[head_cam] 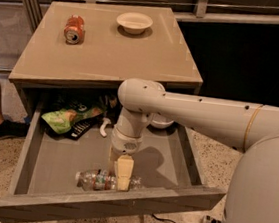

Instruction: Pick water bottle from top drawer and place on counter

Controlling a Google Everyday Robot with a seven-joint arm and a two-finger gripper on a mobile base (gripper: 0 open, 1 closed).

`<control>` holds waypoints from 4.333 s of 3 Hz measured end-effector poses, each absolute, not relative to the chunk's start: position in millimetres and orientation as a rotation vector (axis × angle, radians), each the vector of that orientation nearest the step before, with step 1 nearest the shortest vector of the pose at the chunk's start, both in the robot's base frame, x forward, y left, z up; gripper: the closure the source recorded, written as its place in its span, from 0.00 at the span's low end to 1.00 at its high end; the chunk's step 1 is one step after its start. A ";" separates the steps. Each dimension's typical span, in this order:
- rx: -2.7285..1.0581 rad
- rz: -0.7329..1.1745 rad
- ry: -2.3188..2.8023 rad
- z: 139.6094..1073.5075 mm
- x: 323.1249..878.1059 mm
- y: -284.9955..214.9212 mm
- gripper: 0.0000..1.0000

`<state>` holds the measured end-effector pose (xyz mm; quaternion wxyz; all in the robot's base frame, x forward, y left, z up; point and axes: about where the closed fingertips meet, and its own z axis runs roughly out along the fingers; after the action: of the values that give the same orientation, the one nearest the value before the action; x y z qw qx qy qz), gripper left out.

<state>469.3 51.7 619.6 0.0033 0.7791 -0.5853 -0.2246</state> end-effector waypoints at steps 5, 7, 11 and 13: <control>2.442 -0.704 -1.835 619.5 469.2 51.7 0.10; 2.442 -0.705 -1.834 619.2 469.0 51.7 0.00; 2.424 -0.582 -1.910 655.5 481.5 33.1 0.45; 2.424 -0.582 -1.910 655.4 481.5 33.1 0.31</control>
Offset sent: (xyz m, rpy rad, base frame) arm 0.0000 0.0000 0.0000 0.0000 0.0000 0.0000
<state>481.5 33.1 655.4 0.0004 0.7719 -0.6082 -0.1853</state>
